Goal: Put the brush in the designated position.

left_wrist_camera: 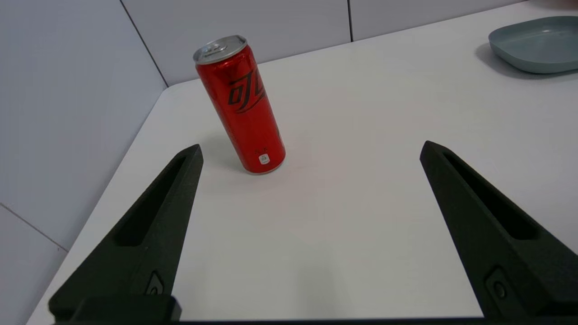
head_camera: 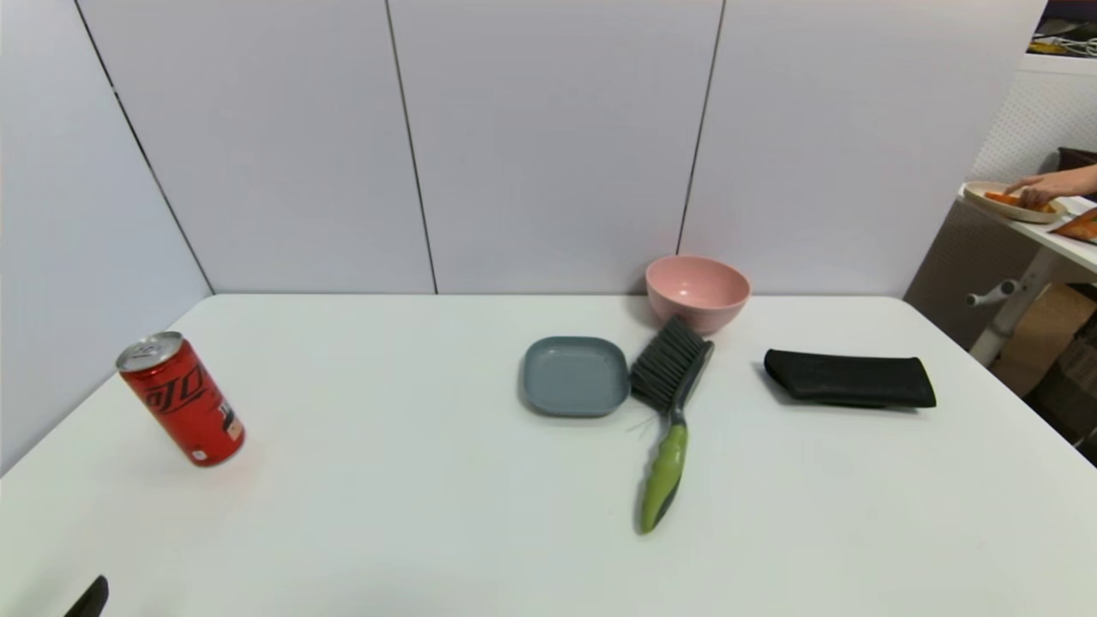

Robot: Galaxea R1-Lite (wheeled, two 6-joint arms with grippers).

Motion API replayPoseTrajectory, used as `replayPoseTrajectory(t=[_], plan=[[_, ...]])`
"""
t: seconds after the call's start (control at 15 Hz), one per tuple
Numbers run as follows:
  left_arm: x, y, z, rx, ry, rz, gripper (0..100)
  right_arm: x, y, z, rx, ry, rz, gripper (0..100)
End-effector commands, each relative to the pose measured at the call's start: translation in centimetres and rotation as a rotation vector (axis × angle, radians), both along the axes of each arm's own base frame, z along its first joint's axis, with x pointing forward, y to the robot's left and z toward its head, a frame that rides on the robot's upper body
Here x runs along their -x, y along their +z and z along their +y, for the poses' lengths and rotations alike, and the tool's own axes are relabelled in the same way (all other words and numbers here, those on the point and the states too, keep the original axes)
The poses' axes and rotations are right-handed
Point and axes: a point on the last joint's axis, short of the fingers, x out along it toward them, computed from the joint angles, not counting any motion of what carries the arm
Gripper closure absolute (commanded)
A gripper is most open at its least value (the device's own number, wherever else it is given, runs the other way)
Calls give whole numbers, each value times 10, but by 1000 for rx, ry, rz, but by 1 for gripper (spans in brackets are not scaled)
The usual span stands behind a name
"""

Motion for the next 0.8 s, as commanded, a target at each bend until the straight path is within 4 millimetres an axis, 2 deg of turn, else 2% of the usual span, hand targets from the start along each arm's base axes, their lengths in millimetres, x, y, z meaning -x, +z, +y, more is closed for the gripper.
replayPoseTrajectory(t=[0.07, 0.8], plan=[[30, -44, 1, 87, 25, 46, 0, 0, 0, 0, 0, 1, 4, 0], [30, -45, 1, 164, 38, 48, 0, 0, 0, 0, 0, -1, 4, 0]])
